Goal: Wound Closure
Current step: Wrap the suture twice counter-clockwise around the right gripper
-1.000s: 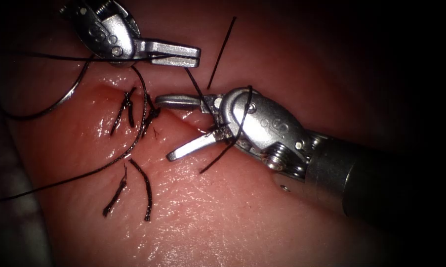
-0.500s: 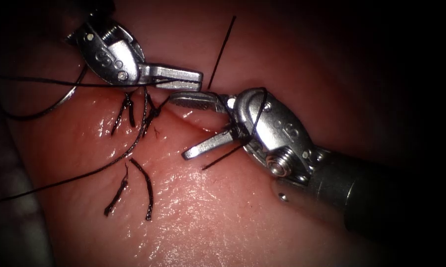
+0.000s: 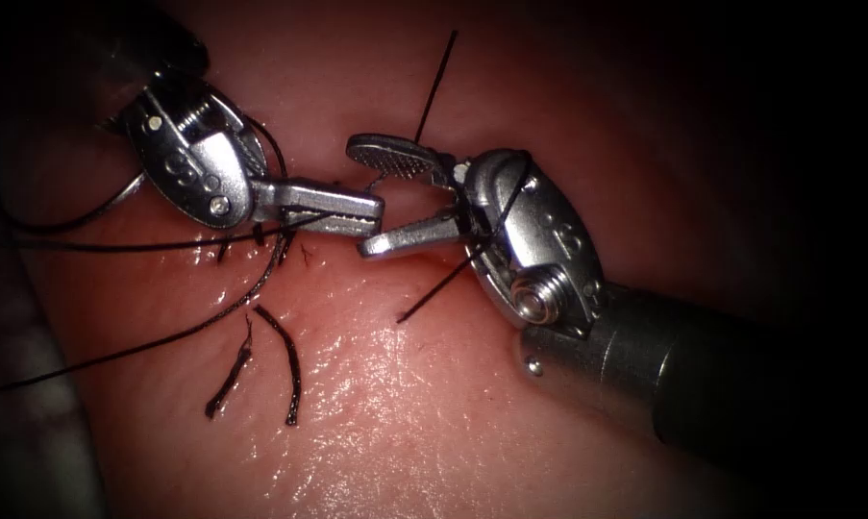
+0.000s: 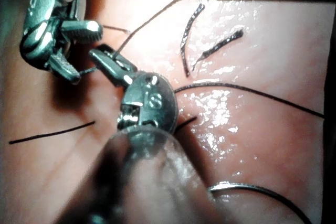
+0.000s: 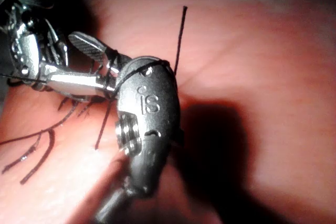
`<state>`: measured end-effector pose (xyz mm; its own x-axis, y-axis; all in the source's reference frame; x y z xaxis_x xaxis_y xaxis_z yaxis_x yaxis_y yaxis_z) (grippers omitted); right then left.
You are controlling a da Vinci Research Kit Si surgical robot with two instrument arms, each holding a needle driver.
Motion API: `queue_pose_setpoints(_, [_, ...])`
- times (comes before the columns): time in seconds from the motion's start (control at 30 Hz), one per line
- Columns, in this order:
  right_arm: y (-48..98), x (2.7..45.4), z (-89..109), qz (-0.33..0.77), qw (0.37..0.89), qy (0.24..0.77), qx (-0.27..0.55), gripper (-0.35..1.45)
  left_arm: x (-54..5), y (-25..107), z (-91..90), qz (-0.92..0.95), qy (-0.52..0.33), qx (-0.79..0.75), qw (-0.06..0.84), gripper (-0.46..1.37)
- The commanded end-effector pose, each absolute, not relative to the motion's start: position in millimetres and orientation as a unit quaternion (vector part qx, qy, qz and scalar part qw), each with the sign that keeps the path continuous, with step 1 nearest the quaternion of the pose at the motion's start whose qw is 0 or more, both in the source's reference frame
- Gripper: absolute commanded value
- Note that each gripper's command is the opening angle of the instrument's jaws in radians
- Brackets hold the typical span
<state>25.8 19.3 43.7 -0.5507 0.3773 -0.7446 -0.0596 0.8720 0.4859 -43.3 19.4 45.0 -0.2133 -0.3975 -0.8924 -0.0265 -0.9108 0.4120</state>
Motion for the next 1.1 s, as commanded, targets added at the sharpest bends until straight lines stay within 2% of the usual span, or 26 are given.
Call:
queue_pose_setpoints(0.03, [19.3,26.0,44.0,0.247,0.474,0.841,0.083,0.85,-43.9,18.6,45.1,-0.767,-0.164,0.605,0.136,-0.35])
queue_pose_setpoints(0.13, [19.1,26.3,44.3,0.270,0.496,0.823,0.064,0.85,-45.1,17.2,45.2,-0.776,-0.158,0.591,0.151,-0.35])
queue_pose_setpoints(0.23, [19.0,26.4,44.6,0.295,0.515,0.803,0.051,0.99,-45.6,16.5,45.2,-0.780,-0.157,0.586,0.154,-0.35])
queue_pose_setpoints(0.47, [19.4,25.4,45.4,0.323,0.542,0.774,0.035,1.04,-44.7,16.4,45.1,-0.782,-0.157,0.583,0.155,-0.35])
queue_pose_setpoints(0.53, [19.1,25.5,45.5,0.323,0.576,0.750,0.028,1.05,-44.4,16.3,45.0,-0.785,-0.162,0.578,0.155,-0.35])
queue_pose_setpoints(0.73, [18.4,26.0,45.7,0.327,0.633,0.702,0.013,1.12,-44.3,16.4,44.5,-0.789,-0.156,0.577,0.142,-0.35])
queue_pose_setpoints(1.1, [17.7,26.2,45.1,0.340,0.667,0.663,-0.016,1.14,-42.8,17.8,43.2,-0.794,-0.154,0.572,0.135,-0.35])
